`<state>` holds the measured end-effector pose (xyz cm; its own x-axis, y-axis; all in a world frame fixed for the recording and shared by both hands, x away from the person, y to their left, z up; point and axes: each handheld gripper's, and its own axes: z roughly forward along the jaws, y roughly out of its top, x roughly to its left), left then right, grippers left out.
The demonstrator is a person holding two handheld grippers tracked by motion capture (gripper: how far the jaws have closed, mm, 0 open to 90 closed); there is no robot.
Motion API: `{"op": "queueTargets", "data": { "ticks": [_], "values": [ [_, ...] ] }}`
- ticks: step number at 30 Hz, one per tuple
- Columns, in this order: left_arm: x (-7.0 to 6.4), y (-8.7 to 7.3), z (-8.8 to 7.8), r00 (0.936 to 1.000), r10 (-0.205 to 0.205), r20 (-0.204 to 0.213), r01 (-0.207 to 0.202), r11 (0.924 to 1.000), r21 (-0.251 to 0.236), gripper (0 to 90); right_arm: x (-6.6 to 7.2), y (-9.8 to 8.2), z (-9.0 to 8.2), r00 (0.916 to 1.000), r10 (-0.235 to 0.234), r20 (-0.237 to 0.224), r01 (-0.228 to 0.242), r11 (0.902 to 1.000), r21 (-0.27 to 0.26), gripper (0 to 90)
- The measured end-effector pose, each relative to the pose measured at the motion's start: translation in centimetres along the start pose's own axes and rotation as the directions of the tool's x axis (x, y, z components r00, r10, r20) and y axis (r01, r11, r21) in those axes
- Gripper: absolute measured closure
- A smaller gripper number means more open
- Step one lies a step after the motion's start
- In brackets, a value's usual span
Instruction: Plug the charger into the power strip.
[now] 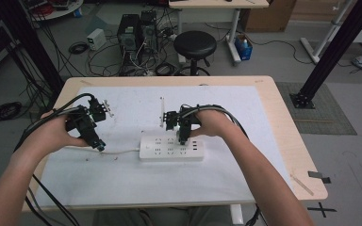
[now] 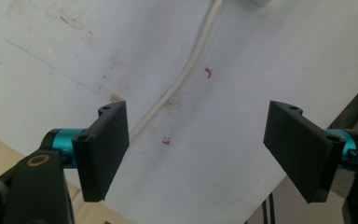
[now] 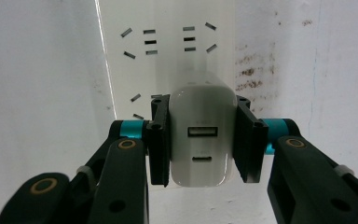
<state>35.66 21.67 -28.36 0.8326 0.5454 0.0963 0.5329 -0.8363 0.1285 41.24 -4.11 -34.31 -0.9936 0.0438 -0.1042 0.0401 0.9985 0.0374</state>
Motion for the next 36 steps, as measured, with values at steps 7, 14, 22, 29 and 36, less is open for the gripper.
{"op": "queueTargets", "data": {
  "ticks": [7, 14, 22, 29, 36],
  "values": [
    [-0.3, 0.2, 0.4, 0.9998, 0.018, 0.009, -0.018, 0.9998, 0.006, 22.3, -0.4, 0.2, 0.9, 0.9967, -0.077, -0.024, 0.077, 0.9967, 0.023, 63.0],
    [-0.5, 0.5, 0.8, 0.9997, 0.018, 0.018, -0.018, 0.9998, 0.005, 22.3, -0.3, 0.0, 1.0, 0.9949, -0.100, -0.017, 0.100, 0.9950, 0.008, 63.1],
    [-0.6, 0.9, 1.6, 0.9994, 0.019, 0.029, -0.020, 0.9998, 0.003, 22.3, -0.3, 0.1, 1.5, 0.9962, -0.085, -0.019, 0.085, 0.9963, 0.000, 63.1],
    [-0.7, 1.4, 1.5, 0.9991, 0.033, 0.028, -0.033, 0.9994, -0.008, 22.3, -0.7, -0.7, 1.9, 0.9964, -0.077, -0.036, 0.074, 0.9954, -0.061, 62.8],
    [-0.4, 1.8, 1.0, 0.9989, 0.043, 0.016, -0.043, 0.9989, -0.018, 22.3, -1.3, -1.9, 1.0, 0.9990, 0.029, -0.034, -0.033, 0.9916, -0.125, 31.6]
  ]
}}
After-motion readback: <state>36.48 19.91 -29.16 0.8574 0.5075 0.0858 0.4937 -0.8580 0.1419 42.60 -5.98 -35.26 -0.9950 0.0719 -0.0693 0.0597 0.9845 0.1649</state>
